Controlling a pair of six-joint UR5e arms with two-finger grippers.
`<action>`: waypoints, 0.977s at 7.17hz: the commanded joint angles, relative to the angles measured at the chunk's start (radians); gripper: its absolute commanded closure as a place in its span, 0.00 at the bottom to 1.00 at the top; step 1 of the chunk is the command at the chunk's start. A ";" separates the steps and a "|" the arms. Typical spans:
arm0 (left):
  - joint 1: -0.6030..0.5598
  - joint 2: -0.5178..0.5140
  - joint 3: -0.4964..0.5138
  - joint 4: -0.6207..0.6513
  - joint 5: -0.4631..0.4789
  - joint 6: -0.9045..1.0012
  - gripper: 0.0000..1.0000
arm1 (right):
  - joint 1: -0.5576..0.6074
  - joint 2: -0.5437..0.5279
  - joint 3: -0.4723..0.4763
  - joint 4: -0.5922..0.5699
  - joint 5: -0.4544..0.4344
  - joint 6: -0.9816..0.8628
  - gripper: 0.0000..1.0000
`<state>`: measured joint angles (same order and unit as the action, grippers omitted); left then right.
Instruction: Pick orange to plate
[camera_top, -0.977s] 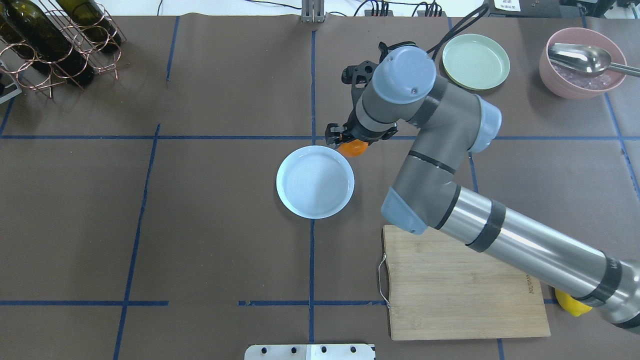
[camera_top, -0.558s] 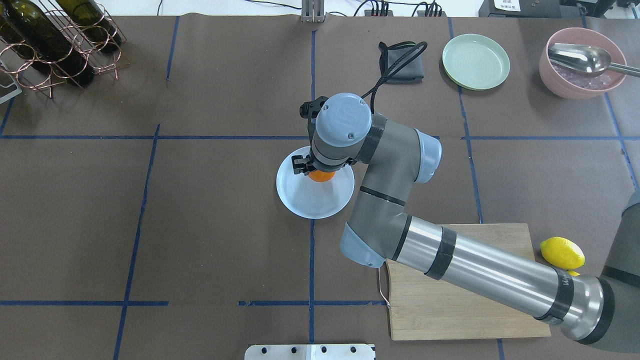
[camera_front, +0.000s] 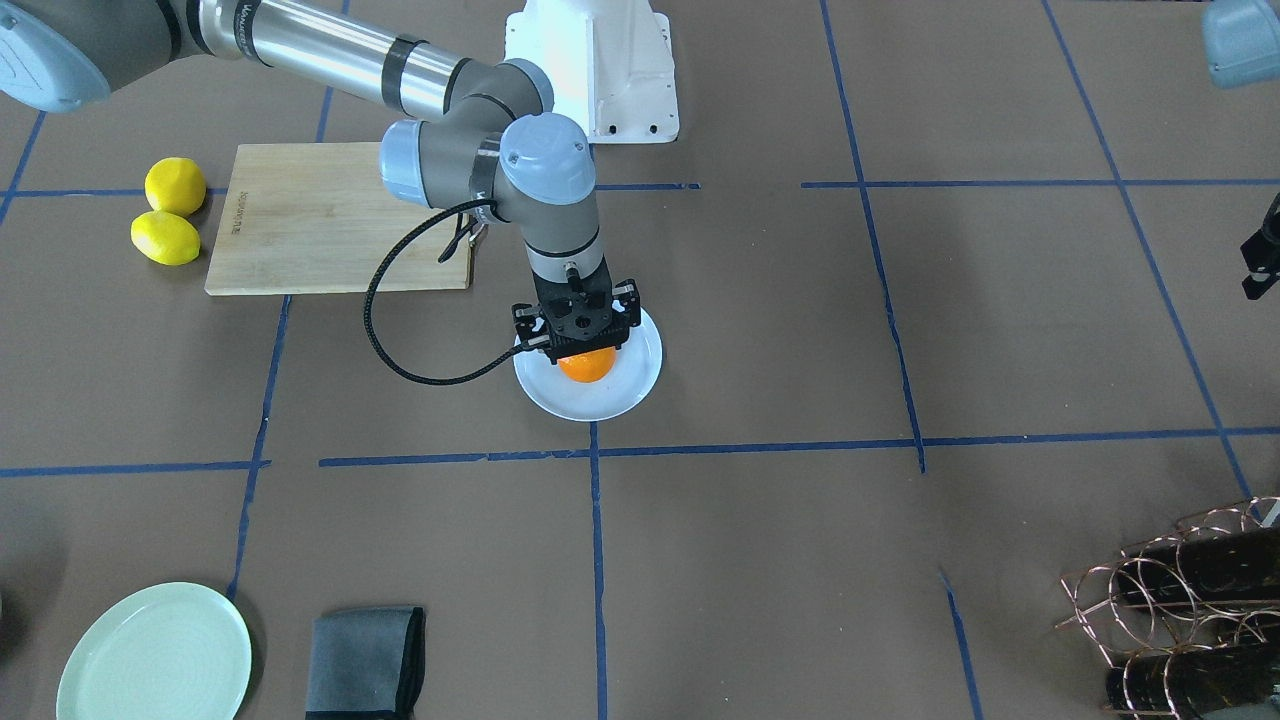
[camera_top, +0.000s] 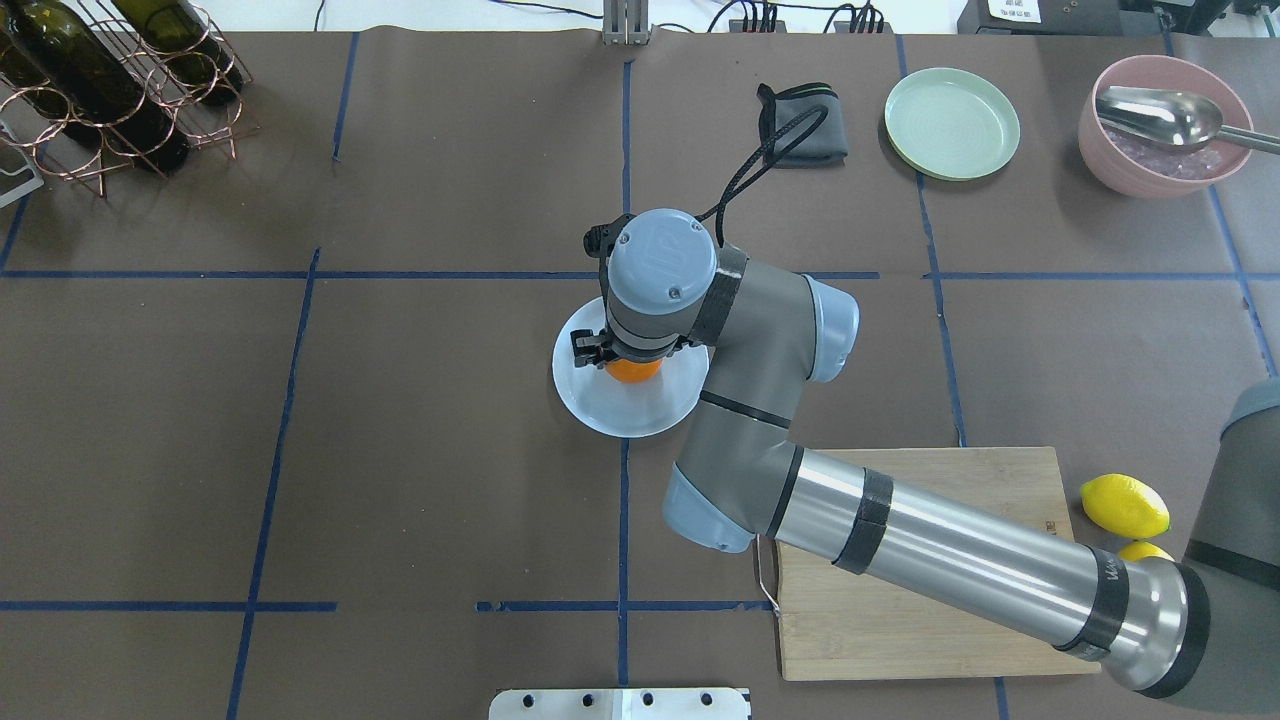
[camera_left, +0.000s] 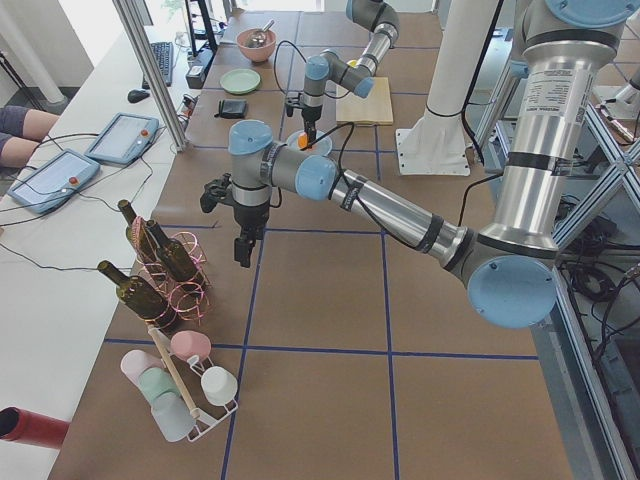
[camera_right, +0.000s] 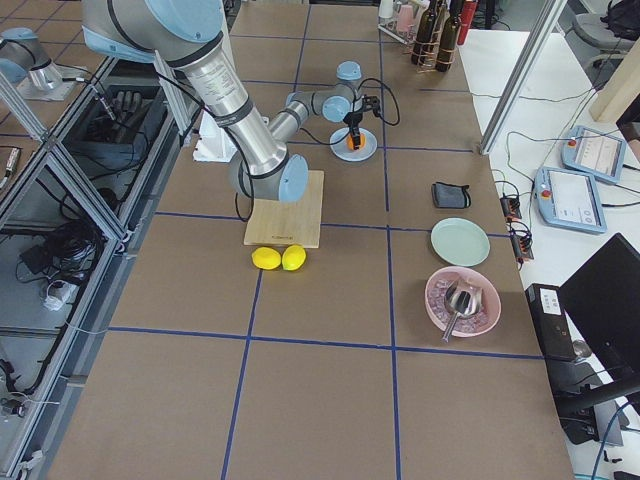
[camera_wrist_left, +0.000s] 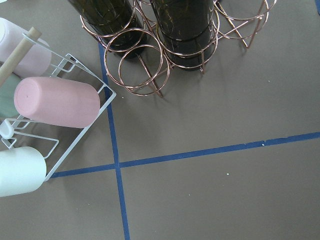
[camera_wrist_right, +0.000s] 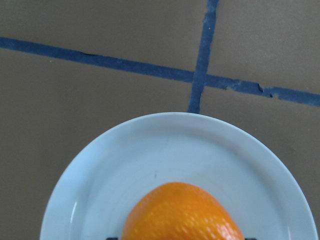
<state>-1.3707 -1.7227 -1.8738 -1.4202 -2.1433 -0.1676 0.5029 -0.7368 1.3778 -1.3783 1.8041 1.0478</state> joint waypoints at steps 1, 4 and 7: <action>-0.017 0.000 0.011 -0.002 -0.001 0.022 0.00 | 0.043 0.029 0.036 -0.066 0.027 0.001 0.00; -0.124 0.029 0.066 0.009 -0.044 0.165 0.00 | 0.253 -0.034 0.232 -0.270 0.210 -0.053 0.00; -0.218 0.153 0.222 -0.034 -0.248 0.373 0.00 | 0.518 -0.287 0.365 -0.301 0.417 -0.427 0.00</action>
<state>-1.5695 -1.6292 -1.6928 -1.4297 -2.3197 0.1394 0.9118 -0.9241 1.7026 -1.6715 2.1393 0.7622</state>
